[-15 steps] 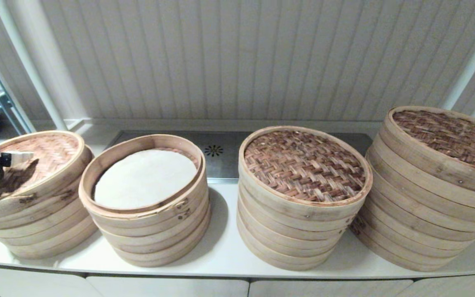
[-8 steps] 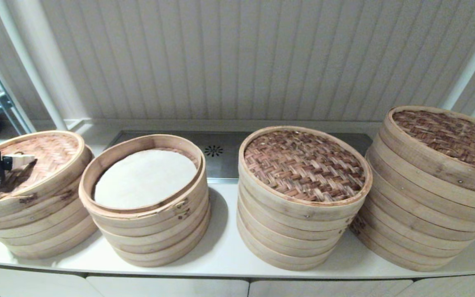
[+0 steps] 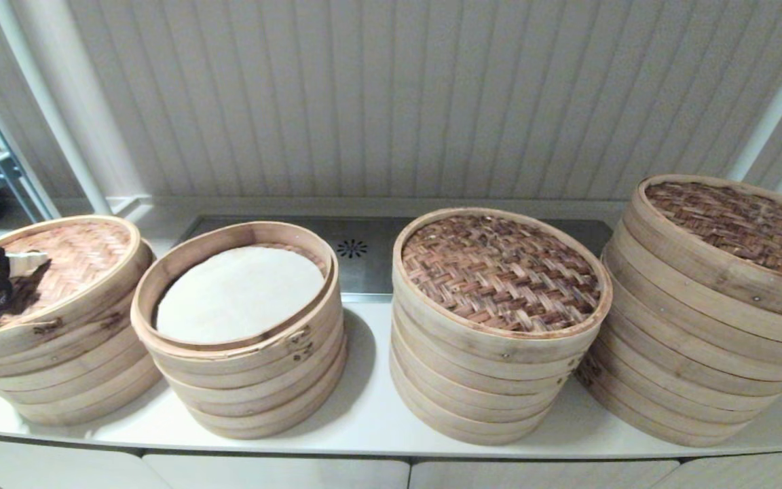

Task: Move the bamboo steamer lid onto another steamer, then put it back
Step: Pick up the steamer

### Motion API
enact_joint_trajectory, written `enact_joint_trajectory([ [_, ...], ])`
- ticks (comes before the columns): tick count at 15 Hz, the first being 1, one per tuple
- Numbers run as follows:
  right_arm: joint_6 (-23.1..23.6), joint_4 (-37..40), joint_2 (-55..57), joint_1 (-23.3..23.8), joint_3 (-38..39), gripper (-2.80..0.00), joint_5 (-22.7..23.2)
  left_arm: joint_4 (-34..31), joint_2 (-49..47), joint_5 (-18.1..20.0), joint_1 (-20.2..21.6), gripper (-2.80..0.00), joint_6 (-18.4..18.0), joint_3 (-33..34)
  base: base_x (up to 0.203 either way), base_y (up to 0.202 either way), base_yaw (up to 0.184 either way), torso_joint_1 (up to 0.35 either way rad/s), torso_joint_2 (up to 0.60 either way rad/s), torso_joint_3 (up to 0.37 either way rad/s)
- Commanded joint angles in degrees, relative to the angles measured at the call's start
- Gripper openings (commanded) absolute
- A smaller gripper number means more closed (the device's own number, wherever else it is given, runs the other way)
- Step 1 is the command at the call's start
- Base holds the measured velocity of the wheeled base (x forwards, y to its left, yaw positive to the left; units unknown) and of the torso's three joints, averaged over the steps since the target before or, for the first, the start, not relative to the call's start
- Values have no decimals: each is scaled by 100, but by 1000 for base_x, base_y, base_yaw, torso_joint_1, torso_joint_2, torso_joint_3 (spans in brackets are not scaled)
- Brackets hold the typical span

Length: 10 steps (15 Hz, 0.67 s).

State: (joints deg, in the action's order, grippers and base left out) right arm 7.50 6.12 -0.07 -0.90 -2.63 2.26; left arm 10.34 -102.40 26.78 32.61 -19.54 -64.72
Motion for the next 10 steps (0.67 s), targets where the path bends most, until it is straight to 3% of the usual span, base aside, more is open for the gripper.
enact_joint_trajectory([
  [1, 6, 3, -10, 2, 0, -280, 3, 28, -126, 7, 0, -280, -7, 15, 0, 0, 0, 0, 0, 0],
  [10, 6, 3, -10, 2, 0, -280, 3, 382, -325, 29, 61, -280, 12, 100, 0, 0, 0, 0, 0, 0],
])
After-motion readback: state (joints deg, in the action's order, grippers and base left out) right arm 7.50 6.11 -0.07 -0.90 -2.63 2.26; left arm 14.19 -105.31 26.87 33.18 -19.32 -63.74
